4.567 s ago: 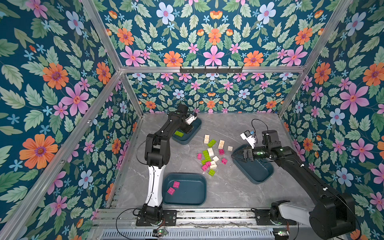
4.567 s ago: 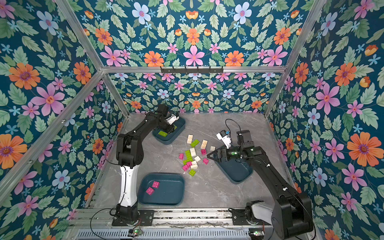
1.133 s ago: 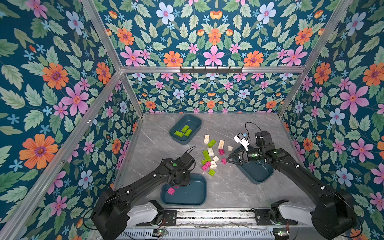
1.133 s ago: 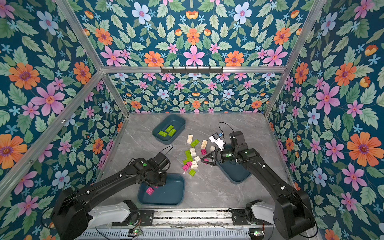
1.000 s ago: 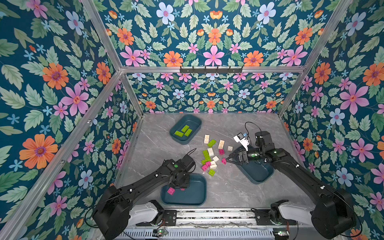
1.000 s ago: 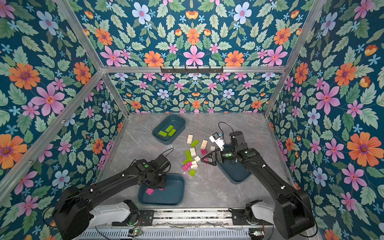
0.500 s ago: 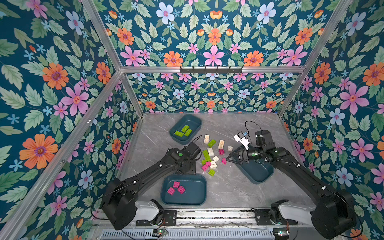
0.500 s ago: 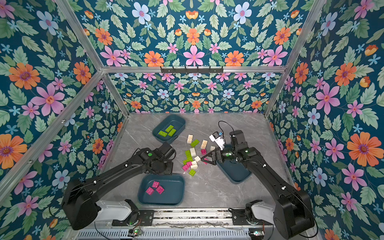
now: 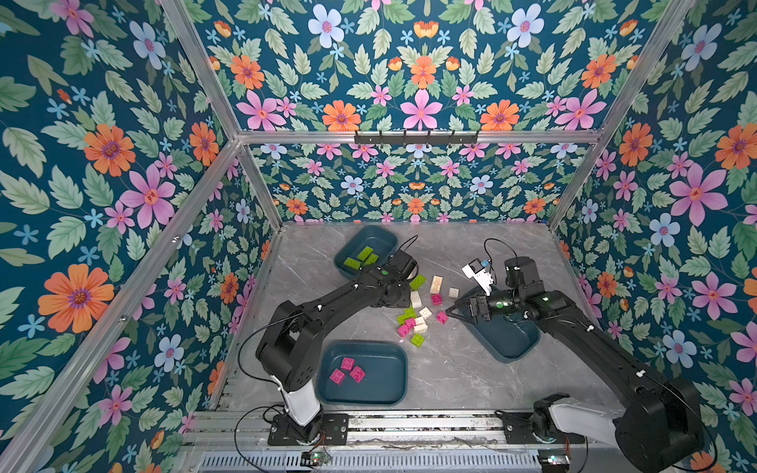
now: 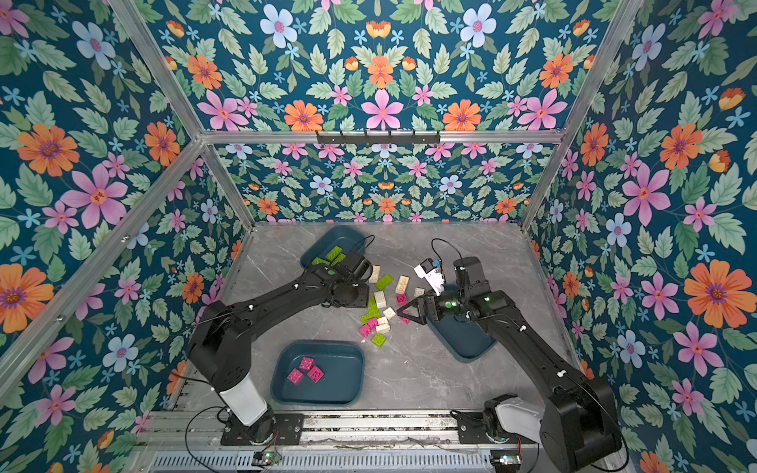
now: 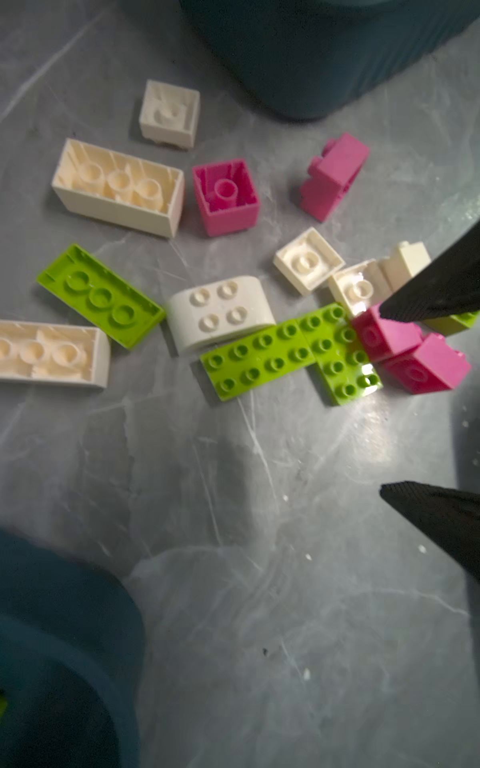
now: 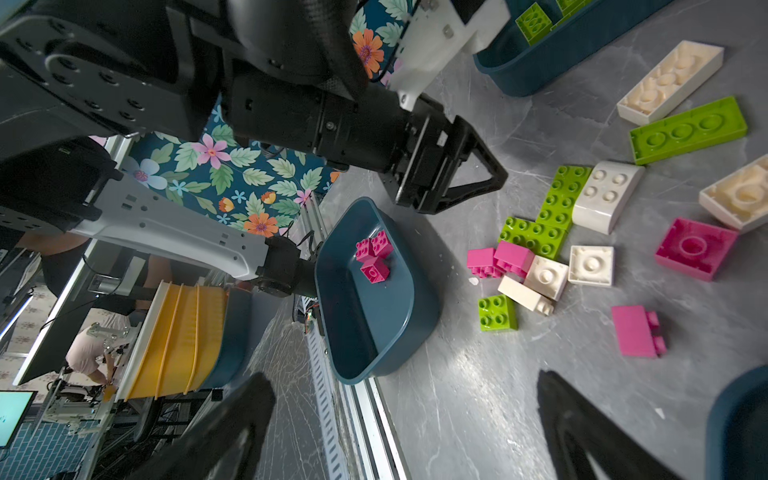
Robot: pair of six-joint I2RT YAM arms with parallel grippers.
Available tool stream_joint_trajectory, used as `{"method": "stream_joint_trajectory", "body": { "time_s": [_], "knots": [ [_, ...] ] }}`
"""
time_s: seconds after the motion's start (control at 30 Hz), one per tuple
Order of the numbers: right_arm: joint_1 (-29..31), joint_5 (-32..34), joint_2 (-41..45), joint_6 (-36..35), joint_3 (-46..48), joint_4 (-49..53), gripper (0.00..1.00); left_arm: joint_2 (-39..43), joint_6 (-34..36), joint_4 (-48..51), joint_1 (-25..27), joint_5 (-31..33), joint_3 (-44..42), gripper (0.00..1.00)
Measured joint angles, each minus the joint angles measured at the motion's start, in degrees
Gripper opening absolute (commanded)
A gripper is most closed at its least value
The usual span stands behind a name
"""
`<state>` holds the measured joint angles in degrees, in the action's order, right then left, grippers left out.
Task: Sort the legos into containers by color
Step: 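Move the left gripper back to the pile and grasp a lime green brick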
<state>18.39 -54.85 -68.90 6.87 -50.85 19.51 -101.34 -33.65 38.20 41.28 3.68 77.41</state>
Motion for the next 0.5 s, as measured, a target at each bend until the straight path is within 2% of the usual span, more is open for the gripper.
{"method": "stream_joint_trajectory", "body": {
  "time_s": [0.2,0.5],
  "knots": [
    [-0.87,0.76,0.68,-0.04,0.52,0.2,0.99,-6.95,-2.75,-2.21,0.04,-0.04,2.84,0.55],
    [-2.34,0.92,1.01,-0.48,1.29,0.37,0.99,-11.32,-5.29,-4.35,0.04,-0.48,3.76,0.52]
  ]
}}
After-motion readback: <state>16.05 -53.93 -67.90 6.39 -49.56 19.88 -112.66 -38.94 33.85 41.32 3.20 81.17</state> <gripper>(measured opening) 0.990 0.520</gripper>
